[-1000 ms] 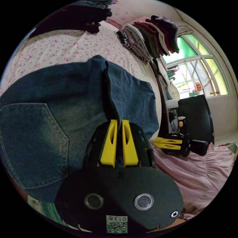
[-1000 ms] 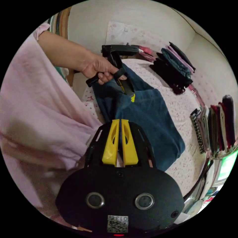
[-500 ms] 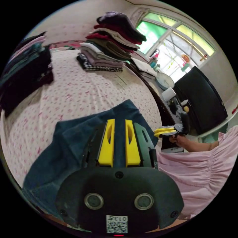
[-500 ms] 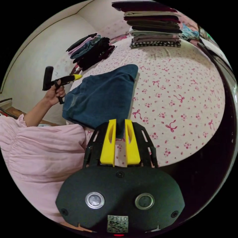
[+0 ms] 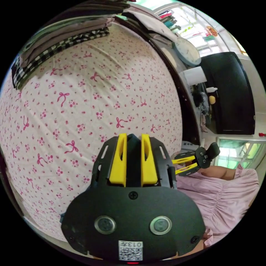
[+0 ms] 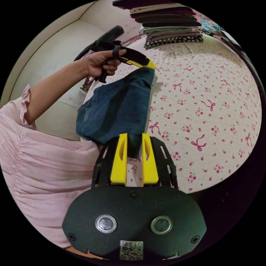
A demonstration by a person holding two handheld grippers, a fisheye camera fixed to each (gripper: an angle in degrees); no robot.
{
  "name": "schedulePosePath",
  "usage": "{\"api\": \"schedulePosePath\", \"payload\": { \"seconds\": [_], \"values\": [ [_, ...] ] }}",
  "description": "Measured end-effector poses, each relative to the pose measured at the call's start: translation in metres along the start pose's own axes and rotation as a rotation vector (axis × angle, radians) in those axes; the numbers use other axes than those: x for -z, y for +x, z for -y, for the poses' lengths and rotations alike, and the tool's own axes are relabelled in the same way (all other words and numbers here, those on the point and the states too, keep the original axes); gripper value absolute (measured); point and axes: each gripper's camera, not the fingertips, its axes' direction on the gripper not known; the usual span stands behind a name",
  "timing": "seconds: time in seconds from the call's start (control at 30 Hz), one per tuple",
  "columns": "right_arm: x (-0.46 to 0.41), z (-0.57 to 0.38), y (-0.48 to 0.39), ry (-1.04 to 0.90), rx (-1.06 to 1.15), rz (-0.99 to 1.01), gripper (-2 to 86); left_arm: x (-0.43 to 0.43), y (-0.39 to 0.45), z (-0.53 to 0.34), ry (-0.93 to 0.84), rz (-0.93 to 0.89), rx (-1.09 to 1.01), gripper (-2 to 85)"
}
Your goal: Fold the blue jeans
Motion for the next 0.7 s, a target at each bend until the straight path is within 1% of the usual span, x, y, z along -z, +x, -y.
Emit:
{"api": "schedulePosePath", "payload": {
  "seconds": [0.03, 0.13, 0.17, 0.2, 0.23, 0.27, 0.33, 0.37, 0.4, 0.43, 0.47, 0.53, 0.57, 0.67, 0.7],
  "values": [
    [0.0, 0.003, 0.003, -0.006, 0.007, 0.003, 6.2, -0.006, 0.003, 0.002, -0.018, 0.033, 0.003, 5.4],
    [0.006, 0.004, 0.002, -0.024, 0.07, 0.011, 3.8, -0.003, 0.018, 0.0, 0.028, 0.071, -0.009, 2.1],
    [0.011, 0.002, -0.002, -0.014, 0.094, 0.002, 3.5, 0.004, 0.028, -0.004, 0.074, 0.094, -0.038, 1.3],
    [0.022, -0.004, -0.01, 0.041, 0.138, -0.032, 3.1, 0.007, 0.032, -0.007, 0.097, 0.101, -0.046, 1.0],
    [0.031, -0.012, -0.016, 0.099, 0.163, -0.068, 2.8, 0.014, 0.036, -0.014, 0.176, 0.094, -0.05, 0.5],
    [0.034, -0.016, -0.017, 0.115, 0.164, -0.082, 2.7, 0.016, 0.031, -0.02, 0.255, 0.05, -0.004, 0.1],
    [0.027, -0.022, -0.011, 0.103, 0.13, -0.1, 2.5, 0.016, 0.022, -0.024, 0.342, 0.092, 0.084, -0.1],
    [0.011, -0.025, -0.001, 0.045, 0.089, -0.109, 2.4, 0.004, 0.02, -0.016, 0.254, 0.09, 0.066, -0.2],
    [-0.001, -0.029, 0.01, 0.023, 0.046, -0.099, 2.3, -0.001, 0.021, -0.013, 0.207, 0.103, 0.06, -0.2],
    [0.001, -0.032, 0.019, 0.048, 0.019, -0.046, 2.1, -0.003, 0.028, -0.013, 0.188, 0.177, 0.047, -0.2],
    [0.001, -0.032, 0.022, 0.035, 0.004, -0.03, 2.0, 0.005, 0.037, -0.02, 0.235, 0.219, 0.032, -0.2],
    [0.009, -0.037, 0.023, 0.032, 0.004, -0.077, 1.5, 0.022, 0.044, -0.037, 0.309, 0.2, 0.025, -0.2],
    [0.012, -0.039, 0.022, 0.045, 0.011, -0.095, 1.4, 0.033, 0.048, -0.053, 0.36, 0.218, 0.03, -0.3],
    [0.023, -0.037, 0.013, 0.124, 0.076, -0.17, 0.9, 0.049, 0.061, -0.099, 0.427, 0.264, 0.052, -0.3],
    [0.022, -0.031, 0.005, 0.149, 0.129, -0.191, 0.8, 0.049, 0.065, -0.109, 0.436, 0.269, 0.052, -0.3]
  ]
}}
